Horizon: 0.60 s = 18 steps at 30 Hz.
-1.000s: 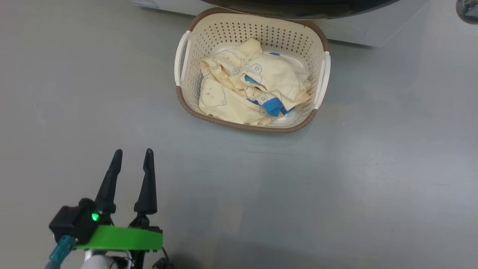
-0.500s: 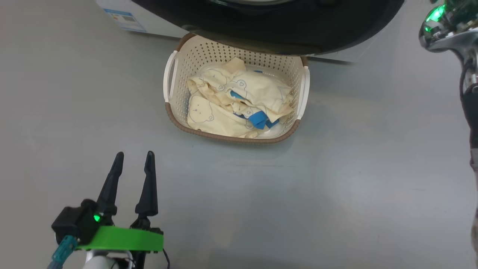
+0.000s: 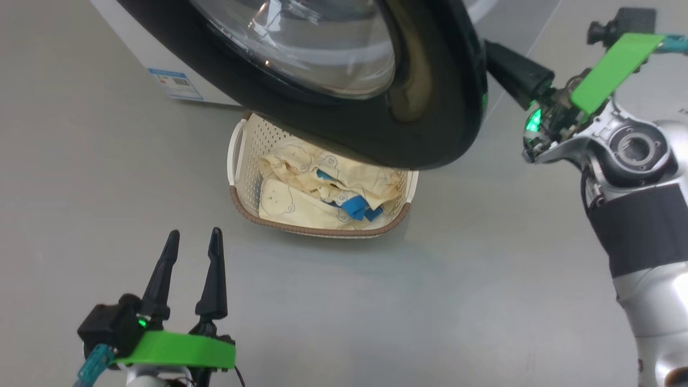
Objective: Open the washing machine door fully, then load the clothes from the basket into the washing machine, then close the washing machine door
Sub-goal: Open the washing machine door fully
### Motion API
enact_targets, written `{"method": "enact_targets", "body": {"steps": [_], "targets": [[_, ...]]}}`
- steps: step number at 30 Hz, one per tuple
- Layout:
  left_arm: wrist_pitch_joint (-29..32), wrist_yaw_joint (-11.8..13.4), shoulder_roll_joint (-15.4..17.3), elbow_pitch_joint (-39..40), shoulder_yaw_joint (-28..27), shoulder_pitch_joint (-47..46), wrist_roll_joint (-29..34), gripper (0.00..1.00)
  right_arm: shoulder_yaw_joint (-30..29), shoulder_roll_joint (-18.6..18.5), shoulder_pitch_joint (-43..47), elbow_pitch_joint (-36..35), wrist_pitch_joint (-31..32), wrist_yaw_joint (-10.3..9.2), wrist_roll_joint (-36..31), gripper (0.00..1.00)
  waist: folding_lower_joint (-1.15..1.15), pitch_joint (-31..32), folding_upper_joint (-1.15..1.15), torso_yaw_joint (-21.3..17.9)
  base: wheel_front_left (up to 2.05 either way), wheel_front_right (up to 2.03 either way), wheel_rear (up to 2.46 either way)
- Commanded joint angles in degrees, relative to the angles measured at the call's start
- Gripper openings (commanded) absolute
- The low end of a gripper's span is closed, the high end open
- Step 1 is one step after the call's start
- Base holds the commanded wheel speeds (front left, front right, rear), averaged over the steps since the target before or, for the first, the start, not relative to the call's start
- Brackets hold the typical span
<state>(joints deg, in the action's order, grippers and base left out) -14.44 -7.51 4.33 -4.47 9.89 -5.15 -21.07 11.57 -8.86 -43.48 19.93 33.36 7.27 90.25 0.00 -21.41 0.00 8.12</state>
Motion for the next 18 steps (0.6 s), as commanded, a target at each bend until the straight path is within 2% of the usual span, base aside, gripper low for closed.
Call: {"method": "enact_targets", "body": {"steps": [1,18], "targets": [[-0.56,0.02,0.36,1.15,-2.11,0.95,-0.46,1.0,2.27,2.1,0.96,-2.52,0.95,0.22,-0.12,0.0,0.0,2.2,0.0,-0.89,0.0,0.0,0.0],[-0.56,0.02,-0.41,0.53,-2.51,3.38,-0.74,1.0,13.16,5.78,8.68,-3.83,0.44,0.22,0.26,0.0,0.0,9.01,0.0,-2.08,0.0,0.0,0.0]]}}
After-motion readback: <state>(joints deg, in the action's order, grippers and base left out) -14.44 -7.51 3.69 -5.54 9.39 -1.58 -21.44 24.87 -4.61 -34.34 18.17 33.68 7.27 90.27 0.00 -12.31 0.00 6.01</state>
